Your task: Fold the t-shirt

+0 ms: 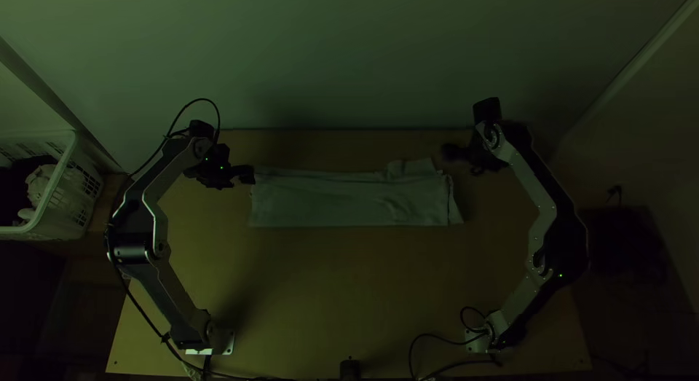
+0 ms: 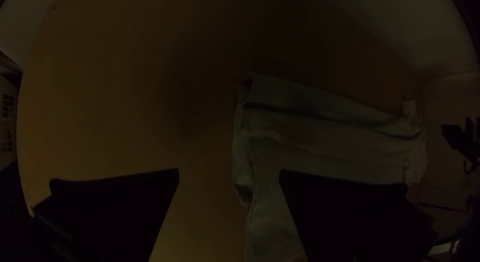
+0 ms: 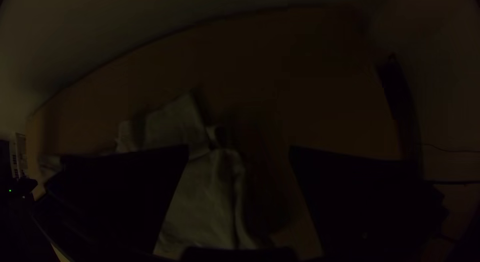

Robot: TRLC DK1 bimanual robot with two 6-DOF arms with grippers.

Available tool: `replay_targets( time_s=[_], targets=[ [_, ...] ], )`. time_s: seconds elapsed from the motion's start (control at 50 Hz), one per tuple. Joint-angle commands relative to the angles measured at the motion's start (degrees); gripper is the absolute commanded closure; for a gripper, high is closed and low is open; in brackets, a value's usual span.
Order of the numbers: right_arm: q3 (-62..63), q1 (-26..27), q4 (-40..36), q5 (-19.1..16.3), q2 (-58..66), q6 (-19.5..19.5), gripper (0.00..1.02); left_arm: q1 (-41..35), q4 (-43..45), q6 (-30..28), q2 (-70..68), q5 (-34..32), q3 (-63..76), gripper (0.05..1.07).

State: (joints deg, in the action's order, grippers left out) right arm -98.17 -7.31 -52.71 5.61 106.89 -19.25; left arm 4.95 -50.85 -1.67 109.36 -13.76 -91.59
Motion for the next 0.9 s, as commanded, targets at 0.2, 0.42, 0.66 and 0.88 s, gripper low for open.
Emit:
replay_targets(
  time_s=[0.2, 0.42, 0.66, 0.88],
  targets=[
    [1.1, 4.3, 0.0, -0.9, -8.6, -0.7, 0.04, 6.6, 1.7, 0.5, -3.1, -15.1, 7.0, 0.10],
    [0.3, 5.2, 0.3, -1.9, -12.0, -1.6, 0.04, 8.1, 3.5, 1.1, -1.1, -23.2, 8.6, 0.10],
    [0.2, 5.3, 0.7, -2.3, -14.8, -1.9, 0.04, 7.8, 6.3, 1.6, 1.5, -25.2, 10.7, 0.10],
    [1.2, 5.3, 0.6, -2.3, -16.7, -1.9, 0.04, 7.5, 8.2, 1.6, 3.3, -25.3, 11.6, 0.10]
  ],
)
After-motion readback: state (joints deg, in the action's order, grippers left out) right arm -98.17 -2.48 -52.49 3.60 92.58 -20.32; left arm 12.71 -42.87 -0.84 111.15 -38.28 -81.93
